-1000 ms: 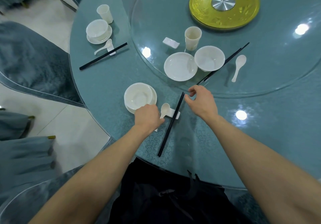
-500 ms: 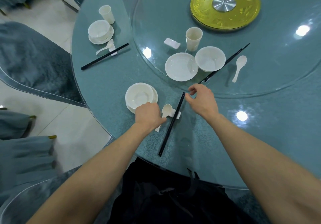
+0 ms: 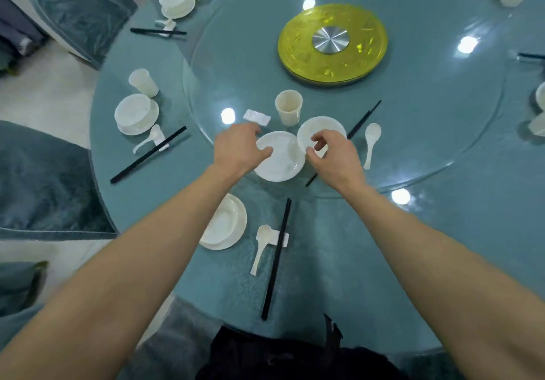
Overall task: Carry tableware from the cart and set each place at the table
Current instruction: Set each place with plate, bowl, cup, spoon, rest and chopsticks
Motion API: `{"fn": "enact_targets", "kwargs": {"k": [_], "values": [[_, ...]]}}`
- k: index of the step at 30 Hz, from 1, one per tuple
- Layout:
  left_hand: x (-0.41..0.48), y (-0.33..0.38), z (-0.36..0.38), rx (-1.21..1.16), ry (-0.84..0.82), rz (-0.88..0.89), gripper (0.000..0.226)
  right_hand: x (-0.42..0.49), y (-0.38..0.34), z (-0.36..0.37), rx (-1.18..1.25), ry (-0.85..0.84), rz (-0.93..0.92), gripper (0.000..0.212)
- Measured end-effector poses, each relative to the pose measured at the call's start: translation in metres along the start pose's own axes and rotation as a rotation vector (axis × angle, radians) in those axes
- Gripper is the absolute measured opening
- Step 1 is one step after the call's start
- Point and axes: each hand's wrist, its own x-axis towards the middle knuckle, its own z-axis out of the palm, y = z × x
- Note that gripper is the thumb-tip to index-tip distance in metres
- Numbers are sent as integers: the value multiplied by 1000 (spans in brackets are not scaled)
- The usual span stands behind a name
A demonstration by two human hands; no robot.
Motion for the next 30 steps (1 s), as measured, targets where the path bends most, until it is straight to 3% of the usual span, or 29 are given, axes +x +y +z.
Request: {"fn": "enact_targets", "kwargs": {"k": [4,11,14,20,25,27,30], "values": [[58,25,-10,-43,-19,131,70,19,6,-11,20,37,32,31],[127,47,10,25,-210,319,98,28,16,-10,35,45,91,30],[142,47,16,26,-269,343,95,31,17,-10,35,36,100,30],[152,33,1,-97,-203,319,83,46,8,-12,24,77,62,39],[135,23,-31,-450,-298,289,81,65,-12,-10,-3,20,-28,96],[127,27,-42,-499,-353,298,83,71,-20,-11,9,-34,-61,107],[120,31,-54,-517,-384,300,76,75,-20,-12,10,-35,-104,90]]}}
